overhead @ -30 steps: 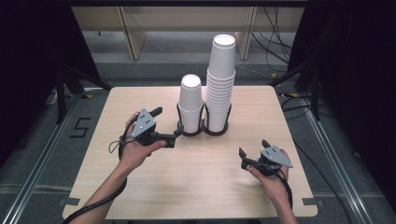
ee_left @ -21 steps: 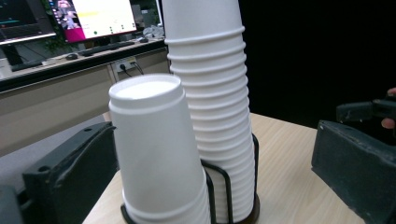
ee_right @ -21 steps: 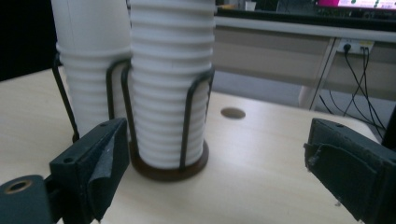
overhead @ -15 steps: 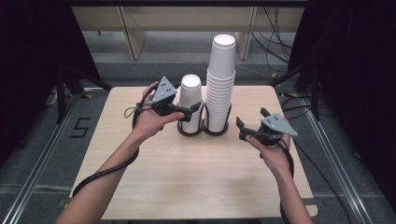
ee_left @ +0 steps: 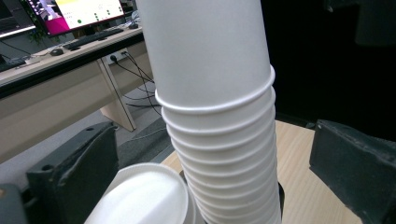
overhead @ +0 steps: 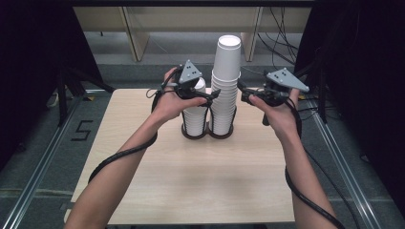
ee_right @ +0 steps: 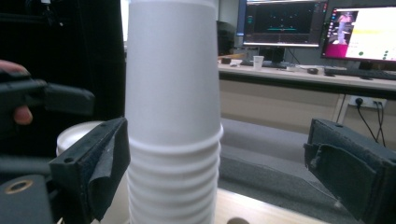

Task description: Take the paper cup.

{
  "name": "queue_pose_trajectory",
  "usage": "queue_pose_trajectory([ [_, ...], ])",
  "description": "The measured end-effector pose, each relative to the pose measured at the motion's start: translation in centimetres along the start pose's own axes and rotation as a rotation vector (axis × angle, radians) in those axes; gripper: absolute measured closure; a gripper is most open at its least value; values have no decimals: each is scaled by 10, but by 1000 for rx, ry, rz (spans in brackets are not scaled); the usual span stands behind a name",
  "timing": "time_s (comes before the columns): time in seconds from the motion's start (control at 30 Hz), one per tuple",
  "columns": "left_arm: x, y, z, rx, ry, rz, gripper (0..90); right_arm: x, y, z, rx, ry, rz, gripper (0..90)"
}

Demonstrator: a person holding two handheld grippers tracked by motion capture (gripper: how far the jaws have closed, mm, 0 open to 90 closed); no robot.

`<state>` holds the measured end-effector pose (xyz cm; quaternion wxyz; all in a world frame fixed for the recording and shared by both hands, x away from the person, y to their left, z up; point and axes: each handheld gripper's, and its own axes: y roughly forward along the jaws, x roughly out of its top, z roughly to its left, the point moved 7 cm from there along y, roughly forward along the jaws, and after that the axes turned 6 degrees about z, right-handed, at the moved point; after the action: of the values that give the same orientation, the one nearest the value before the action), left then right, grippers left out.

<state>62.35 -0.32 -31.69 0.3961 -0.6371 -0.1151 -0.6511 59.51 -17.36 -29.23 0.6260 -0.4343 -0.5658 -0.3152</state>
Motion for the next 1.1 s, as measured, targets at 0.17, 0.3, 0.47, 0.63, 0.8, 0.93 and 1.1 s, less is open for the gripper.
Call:
queue_pose_trajectory([
  [0.17, 3, 12, 1, -20, -37, 10, 10, 21, 16, 8, 18, -21, 17, 79],
  [0.3, 5, 18, 0, -26, -36, 19, 17, 31, 29, 15, 42, -17, 29, 82],
  [0.47, 7, 25, -2, -41, -47, 25, 36, 40, 40, 19, 49, -16, 46, 85],
  [0.63, 7, 31, -3, -43, -62, 39, 59, 44, 48, 22, 55, -7, 66, 88],
  [0.8, 8, 38, -5, -49, -77, 41, 66, 48, 56, 24, 59, -29, 81, 99],
  [0.93, 7, 40, -3, -43, -94, 43, 82, 48, 60, 25, 56, -36, 90, 109],
  [1.1, 7, 42, -1, -37, -118, 52, 113, 47, 66, 23, 53, -22, 101, 119],
])
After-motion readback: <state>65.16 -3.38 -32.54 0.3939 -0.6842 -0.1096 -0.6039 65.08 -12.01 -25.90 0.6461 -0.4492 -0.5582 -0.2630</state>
